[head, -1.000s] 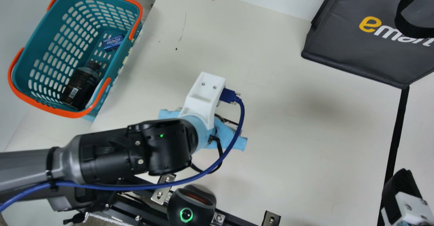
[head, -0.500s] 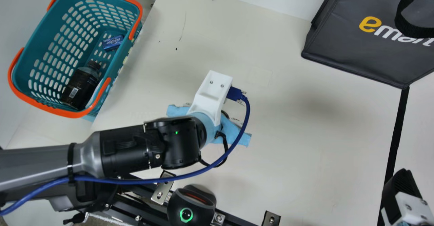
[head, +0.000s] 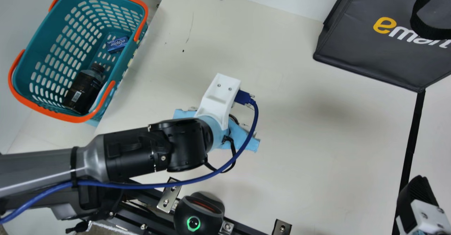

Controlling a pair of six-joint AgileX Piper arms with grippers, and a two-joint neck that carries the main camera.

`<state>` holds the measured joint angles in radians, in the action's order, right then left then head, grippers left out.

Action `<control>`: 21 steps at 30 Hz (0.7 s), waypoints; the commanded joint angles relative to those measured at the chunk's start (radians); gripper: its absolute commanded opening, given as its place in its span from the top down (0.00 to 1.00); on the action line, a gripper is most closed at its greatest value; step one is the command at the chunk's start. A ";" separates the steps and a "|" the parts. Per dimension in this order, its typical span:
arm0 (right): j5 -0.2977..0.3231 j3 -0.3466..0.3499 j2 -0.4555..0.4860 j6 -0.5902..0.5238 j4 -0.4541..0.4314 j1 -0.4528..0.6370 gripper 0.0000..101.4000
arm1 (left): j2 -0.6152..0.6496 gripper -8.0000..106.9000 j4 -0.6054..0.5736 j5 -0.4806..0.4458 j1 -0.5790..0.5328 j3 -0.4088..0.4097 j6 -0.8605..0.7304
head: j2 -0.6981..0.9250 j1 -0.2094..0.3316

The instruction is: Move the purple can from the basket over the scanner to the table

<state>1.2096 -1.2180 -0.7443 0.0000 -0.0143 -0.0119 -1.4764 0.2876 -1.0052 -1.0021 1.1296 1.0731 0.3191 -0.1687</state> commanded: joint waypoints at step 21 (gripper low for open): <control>0.000 0.000 0.000 0.000 0.000 0.000 0.06 | 0.282 0.15 -0.170 0.029 0.113 0.012 -0.259 | 0.002 0.030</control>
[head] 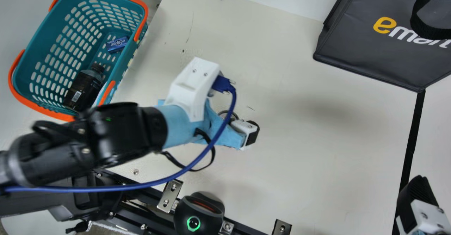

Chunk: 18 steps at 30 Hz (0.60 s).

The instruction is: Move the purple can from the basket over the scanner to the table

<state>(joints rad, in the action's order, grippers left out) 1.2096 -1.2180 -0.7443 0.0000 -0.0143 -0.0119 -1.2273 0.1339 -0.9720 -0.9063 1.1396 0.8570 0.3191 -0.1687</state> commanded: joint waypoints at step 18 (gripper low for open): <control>-0.001 0.000 0.000 0.000 0.000 0.000 0.06 | 0.299 0.15 -0.054 -0.095 0.345 -0.030 -0.394 | 0.002 0.030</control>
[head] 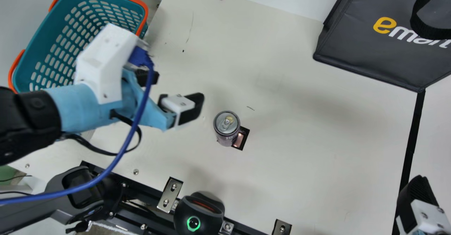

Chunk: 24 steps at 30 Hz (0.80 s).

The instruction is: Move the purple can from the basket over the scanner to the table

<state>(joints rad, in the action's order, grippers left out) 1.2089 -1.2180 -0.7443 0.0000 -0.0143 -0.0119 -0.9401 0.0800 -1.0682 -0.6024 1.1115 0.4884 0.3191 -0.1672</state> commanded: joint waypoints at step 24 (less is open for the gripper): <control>0.000 0.000 0.000 0.000 0.000 0.000 0.06 | 0.072 0.15 0.025 0.016 0.203 -0.019 -0.122 | -0.347 0.029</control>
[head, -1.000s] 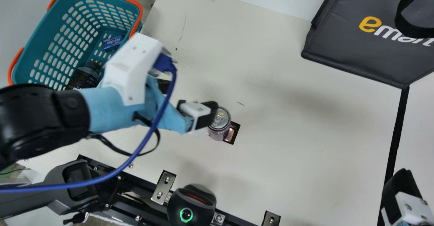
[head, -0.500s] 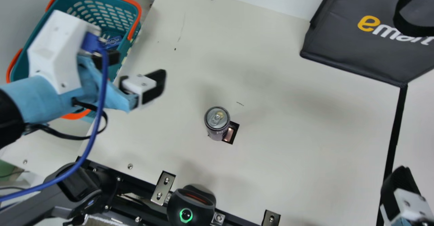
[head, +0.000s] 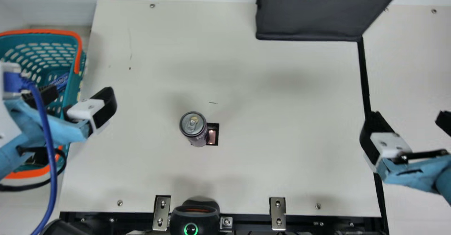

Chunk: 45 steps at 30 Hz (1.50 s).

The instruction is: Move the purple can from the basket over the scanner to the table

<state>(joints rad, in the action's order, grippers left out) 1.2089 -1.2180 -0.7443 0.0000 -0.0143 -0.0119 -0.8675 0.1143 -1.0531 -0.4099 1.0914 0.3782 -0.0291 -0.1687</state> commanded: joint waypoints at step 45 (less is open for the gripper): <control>0.000 0.000 0.000 0.000 0.000 0.000 0.06 | -0.474 0.15 0.490 -0.060 -0.794 0.031 0.951 | 0.002 0.030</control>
<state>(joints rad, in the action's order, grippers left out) 1.2089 -1.2180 -0.7443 0.0000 -0.0143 -0.0119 -1.3316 0.5972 -1.1090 -1.2012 1.1218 1.2919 -0.0291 -0.1687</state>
